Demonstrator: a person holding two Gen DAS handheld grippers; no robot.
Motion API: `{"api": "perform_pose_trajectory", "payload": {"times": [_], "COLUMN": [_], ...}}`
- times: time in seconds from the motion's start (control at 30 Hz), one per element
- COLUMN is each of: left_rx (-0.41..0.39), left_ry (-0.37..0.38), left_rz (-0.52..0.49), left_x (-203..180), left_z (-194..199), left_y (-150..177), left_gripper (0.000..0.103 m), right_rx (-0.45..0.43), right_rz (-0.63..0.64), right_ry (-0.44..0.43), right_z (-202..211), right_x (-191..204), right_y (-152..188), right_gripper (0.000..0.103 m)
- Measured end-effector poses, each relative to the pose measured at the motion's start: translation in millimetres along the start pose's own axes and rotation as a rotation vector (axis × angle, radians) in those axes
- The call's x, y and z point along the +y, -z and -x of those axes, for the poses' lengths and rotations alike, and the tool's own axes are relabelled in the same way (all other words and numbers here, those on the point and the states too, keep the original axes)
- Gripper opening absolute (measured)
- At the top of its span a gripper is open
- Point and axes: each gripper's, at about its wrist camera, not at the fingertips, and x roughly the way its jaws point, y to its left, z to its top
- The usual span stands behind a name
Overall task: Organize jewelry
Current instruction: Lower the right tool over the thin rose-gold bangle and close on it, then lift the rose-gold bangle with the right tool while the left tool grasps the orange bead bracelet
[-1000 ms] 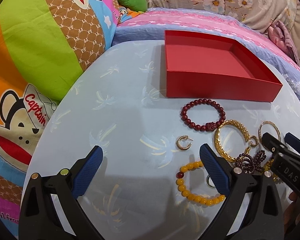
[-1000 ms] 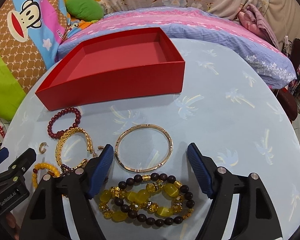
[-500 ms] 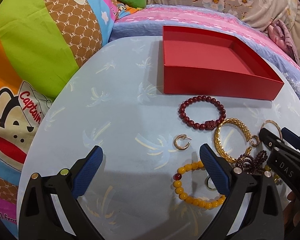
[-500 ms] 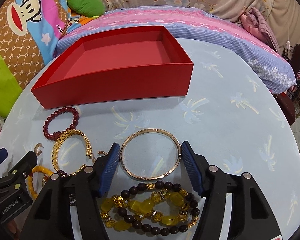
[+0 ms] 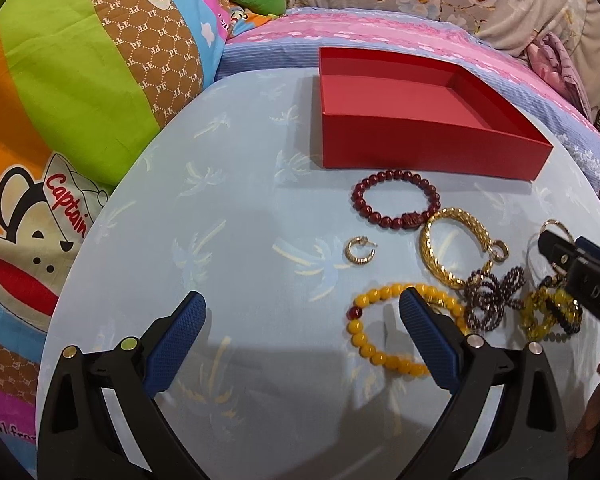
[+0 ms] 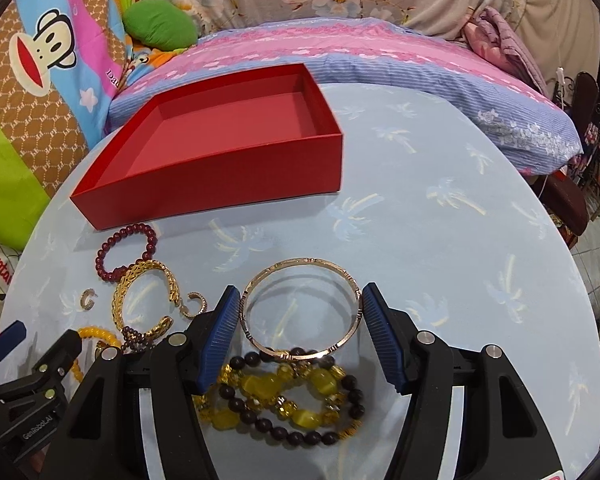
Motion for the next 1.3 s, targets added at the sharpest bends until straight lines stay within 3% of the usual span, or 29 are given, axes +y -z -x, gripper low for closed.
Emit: {"api": "perform_pose_trajectory", "payload": {"times": [0.27, 0.47, 0.6, 0.83, 1.3], "left_rx": [0.013, 0.018, -0.001, 0.003, -0.02], "left_ry": [0.008, 0.036, 0.06, 0.133, 0.223], "left_rz": [-0.019, -0.011, -0.033, -0.043, -0.006], "left_x": [0, -1, -7, -9, -3], "left_z": [5, 1, 4, 6, 37], "left_y": [17, 18, 18, 15, -3], "left_gripper": [0.091, 0.075, 0.059, 0.007, 0.007], "right_rx": [0.002, 0.009, 0.01, 0.008, -0.013], "right_rz": [-0.013, 0.003, 0.015, 0.02, 0.025], "right_ry": [-0.012, -0.031, -0.04, -0.043, -0.07], "right_z": [20, 26, 29, 34, 48], "right_x": [-6, 2, 6, 7, 9], "right_y": [14, 21, 25, 28, 23], "right_gripper": [0.06, 0.06, 0.06, 0.06, 0.06]}}
